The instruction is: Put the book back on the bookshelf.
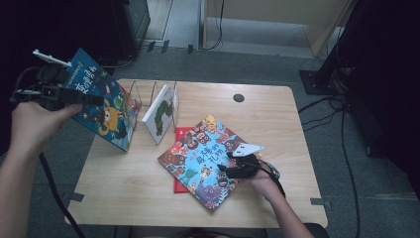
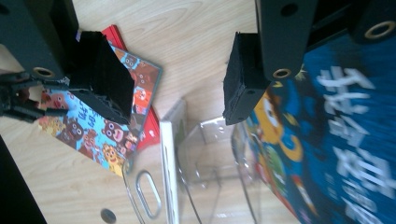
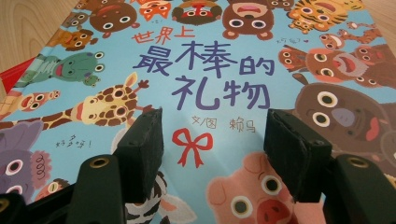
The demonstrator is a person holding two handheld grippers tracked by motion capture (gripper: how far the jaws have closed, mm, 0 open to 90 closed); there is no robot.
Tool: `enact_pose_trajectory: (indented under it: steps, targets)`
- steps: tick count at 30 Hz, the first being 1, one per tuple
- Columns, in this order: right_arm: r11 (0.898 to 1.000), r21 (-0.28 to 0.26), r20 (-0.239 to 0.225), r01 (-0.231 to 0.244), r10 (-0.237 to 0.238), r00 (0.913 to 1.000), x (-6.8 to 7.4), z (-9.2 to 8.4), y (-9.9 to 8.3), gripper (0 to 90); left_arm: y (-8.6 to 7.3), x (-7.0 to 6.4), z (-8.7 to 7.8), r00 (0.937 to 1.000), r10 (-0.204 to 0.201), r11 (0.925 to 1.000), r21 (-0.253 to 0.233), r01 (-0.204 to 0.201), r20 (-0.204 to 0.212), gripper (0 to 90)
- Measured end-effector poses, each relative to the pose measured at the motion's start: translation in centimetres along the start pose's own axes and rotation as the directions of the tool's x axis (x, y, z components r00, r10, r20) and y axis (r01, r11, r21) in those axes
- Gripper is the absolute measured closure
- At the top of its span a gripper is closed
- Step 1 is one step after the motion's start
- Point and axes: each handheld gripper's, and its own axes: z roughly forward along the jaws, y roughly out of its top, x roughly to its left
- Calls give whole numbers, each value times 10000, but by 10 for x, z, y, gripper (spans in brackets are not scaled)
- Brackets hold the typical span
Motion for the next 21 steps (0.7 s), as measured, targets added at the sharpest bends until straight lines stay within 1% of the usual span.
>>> enact_pose_trajectory:
  steps: [2,4,7,8,9,10,12,14,17,21]
  targets:
    - [10000,1,28,-14,14,10000,-1,0,0,380,-6,-3,9,9999,118,9999,81,-118,25,436]
    - [10000,28,35,-51,51,10000,-1,-1,-1,381,-11,-5,18,9997,172,9998,84,-173,178,435]
    - [10000,33,57,-57,56,10000,-2,-1,-1,382,-17,-8,29,9994,232,9996,156,-236,261,435]
    - [10000,25,69,-90,90,9999,-2,-1,-1,383,-19,-8,32,9986,239,9995,185,-248,466,432]
    - [10000,21,60,-72,72,10000,-2,-2,-1,384,-21,-10,35,9992,308,9994,128,-311,264,428]
    - [10000,2,60,-75,75,10000,-2,-2,-1,385,-24,-12,39,9989,424,9990,132,-427,182,429]
    - [10000,-6,67,-94,94,9999,-3,-2,-2,386,-29,-15,46,9985,519,9985,172,-521,154,429]
    - [10000,6,93,-83,83,9999,-3,-2,-2,386,-33,-17,52,9978,578,9981,183,-584,324,430]
    - [9999,27,77,-99,99,9999,-4,-2,-3,387,-40,-20,62,9969,711,9972,207,-719,342,430]
    - [9999,-12,72,-151,151,9999,-4,-3,-3,388,-49,-22,72,9964,741,9969,228,-751,400,430]
